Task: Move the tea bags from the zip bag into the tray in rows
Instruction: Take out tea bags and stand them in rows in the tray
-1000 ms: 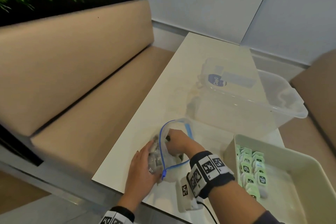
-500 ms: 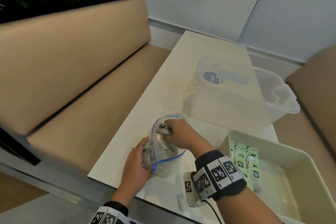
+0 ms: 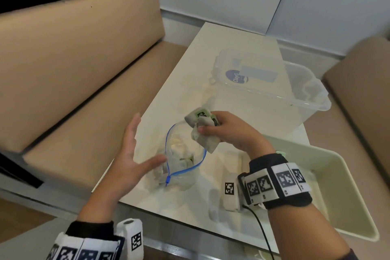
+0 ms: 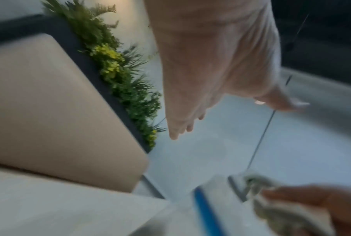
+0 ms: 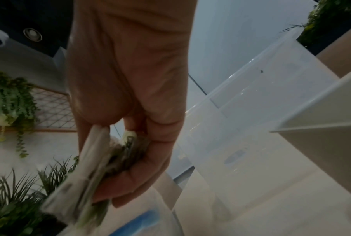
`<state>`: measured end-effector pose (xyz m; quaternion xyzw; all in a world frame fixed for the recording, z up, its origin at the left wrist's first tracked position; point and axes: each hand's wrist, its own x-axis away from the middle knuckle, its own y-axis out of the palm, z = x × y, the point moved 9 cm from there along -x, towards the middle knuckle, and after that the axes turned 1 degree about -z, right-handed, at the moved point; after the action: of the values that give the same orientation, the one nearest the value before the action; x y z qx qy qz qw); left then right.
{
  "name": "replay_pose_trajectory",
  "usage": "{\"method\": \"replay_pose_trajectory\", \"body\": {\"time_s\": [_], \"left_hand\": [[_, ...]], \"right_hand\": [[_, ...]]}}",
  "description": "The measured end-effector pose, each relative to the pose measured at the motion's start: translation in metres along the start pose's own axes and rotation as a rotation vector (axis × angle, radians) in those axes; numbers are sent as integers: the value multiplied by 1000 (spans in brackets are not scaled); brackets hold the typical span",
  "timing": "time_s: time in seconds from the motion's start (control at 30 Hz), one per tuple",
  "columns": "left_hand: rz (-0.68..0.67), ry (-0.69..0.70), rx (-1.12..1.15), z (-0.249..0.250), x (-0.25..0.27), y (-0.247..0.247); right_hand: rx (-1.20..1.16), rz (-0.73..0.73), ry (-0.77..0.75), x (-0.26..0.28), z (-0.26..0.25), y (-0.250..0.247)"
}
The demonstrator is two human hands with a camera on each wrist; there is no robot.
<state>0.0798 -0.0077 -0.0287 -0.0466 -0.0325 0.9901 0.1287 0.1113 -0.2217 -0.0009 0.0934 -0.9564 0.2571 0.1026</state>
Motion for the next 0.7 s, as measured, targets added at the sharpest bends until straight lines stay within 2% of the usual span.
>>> {"method": "replay_pose_trajectory", "body": {"time_s": [0.07,0.13,0.23,0.33,0.4,0.47,0.6,0.7], "left_hand": [[52,83,155,29,-9,6],[68,71,304,43,-20,20],[15,-83,492,43,-40,53],[-111,-255,652,45,-51,99],[-216,-330,755,48,-52,130],[-287,-421,821,43,-47,155],[-303,-612,966,20,-37,185],[-297,-674,1061,14,-34,200]], "right_hand": [[-35,-13,-5,4,-2,-6],[-88,-41,-28,11,-8,-12],[-179,-128,-62,24,-23,-22],[-203,-289,-60,36,-36,-21],[-147,-336,-34,43,-36,-21],[-100,-307,12,47,-29,-26],[-54,-212,62,55,-13,-36],[193,3,72,58,-4,-51]]}}
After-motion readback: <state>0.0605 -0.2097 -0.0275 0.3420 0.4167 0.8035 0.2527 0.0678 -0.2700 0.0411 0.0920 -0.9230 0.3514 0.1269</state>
